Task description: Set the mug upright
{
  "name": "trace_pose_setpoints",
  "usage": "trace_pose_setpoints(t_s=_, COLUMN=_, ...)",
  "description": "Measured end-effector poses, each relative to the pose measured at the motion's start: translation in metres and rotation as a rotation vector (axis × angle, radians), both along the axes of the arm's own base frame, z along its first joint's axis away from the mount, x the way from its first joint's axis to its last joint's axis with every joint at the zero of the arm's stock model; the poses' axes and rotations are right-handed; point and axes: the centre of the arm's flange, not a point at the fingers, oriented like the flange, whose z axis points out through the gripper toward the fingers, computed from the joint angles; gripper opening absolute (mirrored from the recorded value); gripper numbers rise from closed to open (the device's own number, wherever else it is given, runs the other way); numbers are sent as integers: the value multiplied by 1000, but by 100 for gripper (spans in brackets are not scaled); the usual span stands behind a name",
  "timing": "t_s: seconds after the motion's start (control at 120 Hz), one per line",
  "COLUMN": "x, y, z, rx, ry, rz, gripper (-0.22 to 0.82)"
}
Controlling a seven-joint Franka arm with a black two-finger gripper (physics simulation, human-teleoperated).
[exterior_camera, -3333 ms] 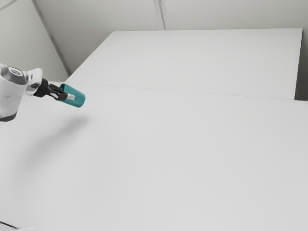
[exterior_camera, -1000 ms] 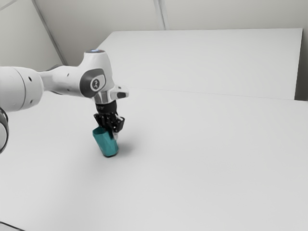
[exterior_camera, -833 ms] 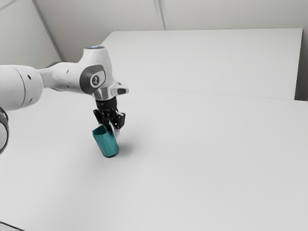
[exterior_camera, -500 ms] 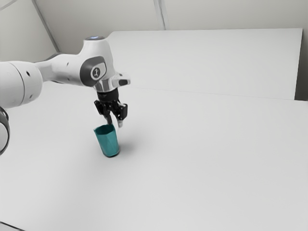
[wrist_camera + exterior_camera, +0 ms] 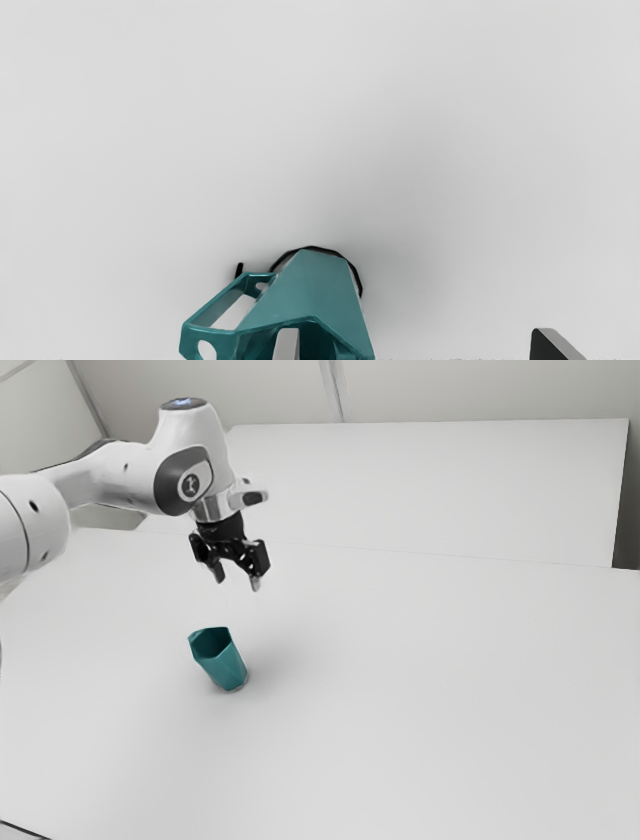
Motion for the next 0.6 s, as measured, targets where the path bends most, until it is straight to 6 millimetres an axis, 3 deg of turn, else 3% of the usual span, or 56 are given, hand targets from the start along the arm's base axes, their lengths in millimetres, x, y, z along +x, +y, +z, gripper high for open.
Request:
trace_pose_setpoints(t_s=0.208, x=2, y=2, z=82, rx=-3, ry=-119, rz=-35, gripper=57)
trace_pose_setpoints(t_s=0.383, x=-4, y=19, z=134, rx=-8, ry=-153, rz=-39, gripper=59)
trace_pose_setpoints(t_s=0.5, x=-7, y=29, z=159, rx=-11, ry=-154, rz=-44, gripper=59)
trace_pose_setpoints(t_s=0.6, x=-10, y=27, z=165, rx=-13, ry=-135, rz=-64, gripper=60)
